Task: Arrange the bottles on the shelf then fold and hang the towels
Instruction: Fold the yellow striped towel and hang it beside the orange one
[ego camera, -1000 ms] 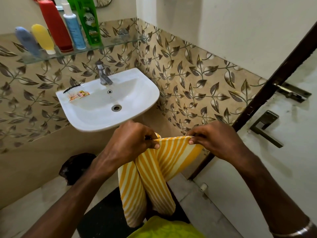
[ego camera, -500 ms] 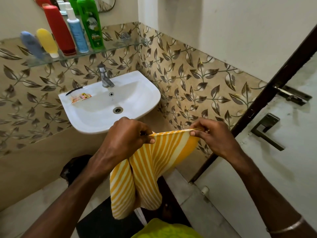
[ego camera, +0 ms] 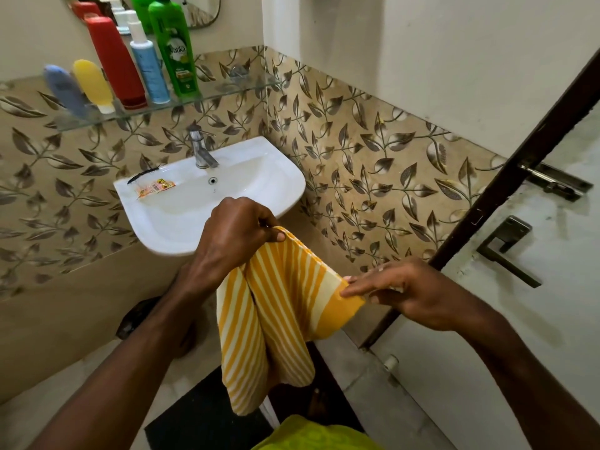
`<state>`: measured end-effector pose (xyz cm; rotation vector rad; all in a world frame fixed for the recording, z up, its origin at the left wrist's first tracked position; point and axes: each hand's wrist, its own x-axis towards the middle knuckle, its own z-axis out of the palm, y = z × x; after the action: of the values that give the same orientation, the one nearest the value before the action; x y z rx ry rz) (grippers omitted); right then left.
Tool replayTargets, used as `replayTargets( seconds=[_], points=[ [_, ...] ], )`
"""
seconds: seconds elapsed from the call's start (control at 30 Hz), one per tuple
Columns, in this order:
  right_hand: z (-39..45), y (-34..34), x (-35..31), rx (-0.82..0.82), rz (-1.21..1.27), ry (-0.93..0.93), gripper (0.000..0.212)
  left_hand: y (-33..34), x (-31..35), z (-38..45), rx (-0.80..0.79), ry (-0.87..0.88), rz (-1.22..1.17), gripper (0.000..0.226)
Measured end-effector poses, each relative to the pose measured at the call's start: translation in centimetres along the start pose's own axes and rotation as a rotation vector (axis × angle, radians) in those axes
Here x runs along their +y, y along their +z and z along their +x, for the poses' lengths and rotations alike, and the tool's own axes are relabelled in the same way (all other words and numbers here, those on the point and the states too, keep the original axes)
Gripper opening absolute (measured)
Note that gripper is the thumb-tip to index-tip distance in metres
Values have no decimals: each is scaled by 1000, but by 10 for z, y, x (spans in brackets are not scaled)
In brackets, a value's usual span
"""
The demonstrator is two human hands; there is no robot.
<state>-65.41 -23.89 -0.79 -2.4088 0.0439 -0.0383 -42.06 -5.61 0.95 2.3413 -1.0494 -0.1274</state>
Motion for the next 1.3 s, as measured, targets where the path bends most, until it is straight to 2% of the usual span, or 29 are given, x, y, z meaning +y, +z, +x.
replayTargets(
  seconds=[0.07,0.17,0.23,0.3,0.4,0.53,0.7,0.83,1.07,1.17,1.3],
  points=[
    [5,5,-5,70,-178,-152,27,3,5,4,-5,21,-17,20],
    [16,6,-14,142,-303,-337,21,8,15,4,-18,83,-74,21],
    [24,7,-21,191,-261,-393,18,10,22,2,5,123,-107,25],
    [33,13,-26,225,-87,-400,15,13,28,0,75,123,-128,28],
    [46,25,-33,269,151,-342,15,17,32,-1,207,37,-275,21],
    [63,39,-42,314,308,-244,14,16,34,-2,270,-56,-634,34],
    [77,50,-51,371,453,-158,7,19,40,-7,170,-122,-843,29],
    [82,50,-57,475,511,-123,13,16,43,-13,79,-200,-1056,25],
    [78,42,-53,594,552,-33,9,5,34,-24,-55,-110,-1070,17],
    [75,37,-46,604,534,-8,12,2,26,-29,9,-27,-974,19],
    [73,34,-46,607,503,-26,17,4,26,-35,91,-22,-936,22]
  ],
)
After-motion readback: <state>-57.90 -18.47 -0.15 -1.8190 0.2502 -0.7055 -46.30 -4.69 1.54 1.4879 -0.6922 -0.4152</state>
